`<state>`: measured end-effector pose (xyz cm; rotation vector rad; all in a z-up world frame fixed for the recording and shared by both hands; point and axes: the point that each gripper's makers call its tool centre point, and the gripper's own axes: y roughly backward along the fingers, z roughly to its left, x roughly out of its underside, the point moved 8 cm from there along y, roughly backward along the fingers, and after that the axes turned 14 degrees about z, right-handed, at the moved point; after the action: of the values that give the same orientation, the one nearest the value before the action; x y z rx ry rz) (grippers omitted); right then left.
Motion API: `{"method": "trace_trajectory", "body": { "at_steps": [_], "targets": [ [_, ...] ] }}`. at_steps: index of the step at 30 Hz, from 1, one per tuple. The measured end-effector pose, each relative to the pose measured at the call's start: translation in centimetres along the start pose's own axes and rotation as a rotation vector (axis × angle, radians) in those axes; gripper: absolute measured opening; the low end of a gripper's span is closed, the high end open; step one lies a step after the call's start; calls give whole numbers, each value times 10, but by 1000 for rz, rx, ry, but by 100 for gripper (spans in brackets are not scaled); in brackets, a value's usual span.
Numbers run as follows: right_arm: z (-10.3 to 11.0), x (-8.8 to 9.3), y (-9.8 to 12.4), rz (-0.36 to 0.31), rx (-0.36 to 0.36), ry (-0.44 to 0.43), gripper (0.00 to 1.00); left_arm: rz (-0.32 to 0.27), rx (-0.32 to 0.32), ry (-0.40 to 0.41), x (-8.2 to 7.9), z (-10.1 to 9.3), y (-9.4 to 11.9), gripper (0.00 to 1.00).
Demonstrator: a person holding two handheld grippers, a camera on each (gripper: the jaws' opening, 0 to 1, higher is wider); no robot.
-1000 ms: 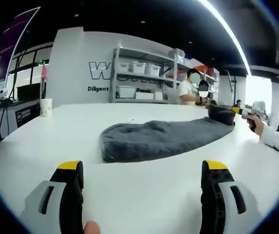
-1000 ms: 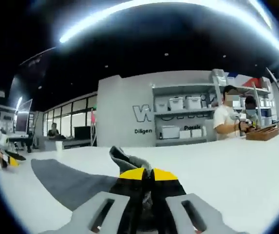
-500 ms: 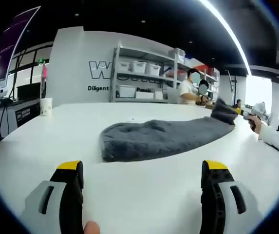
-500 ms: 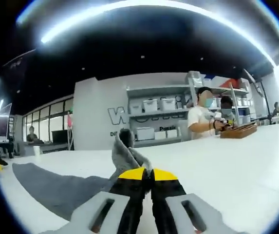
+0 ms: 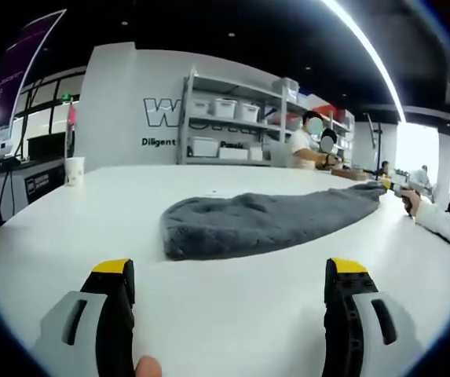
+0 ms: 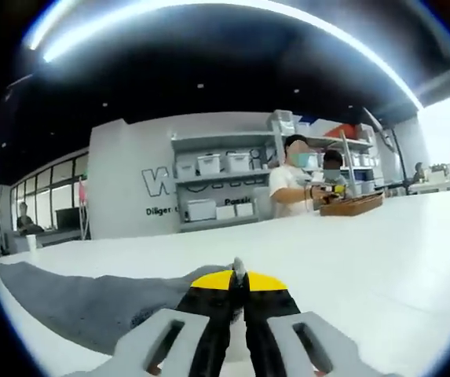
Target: Open the folded towel by lifting each exposed corner and separating the folded layers until the towel lies flat within the target outline without major curled edges
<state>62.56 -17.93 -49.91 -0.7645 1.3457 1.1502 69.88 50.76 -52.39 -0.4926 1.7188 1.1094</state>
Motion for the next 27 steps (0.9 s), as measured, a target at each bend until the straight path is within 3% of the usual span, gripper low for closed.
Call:
{"method": "trace_trajectory", "body": {
  "at_steps": [10,19,27],
  "targets": [
    [-10,4,-1,40,66,49,3,-1,-1,4,0,2,0,99],
    [-23,1,7,47,134,13,34,-3,2,5,0,0,0,99],
    [-12,-16,17,7,95,39,51,-5,3,5,1,-2,1,99]
  ]
}}
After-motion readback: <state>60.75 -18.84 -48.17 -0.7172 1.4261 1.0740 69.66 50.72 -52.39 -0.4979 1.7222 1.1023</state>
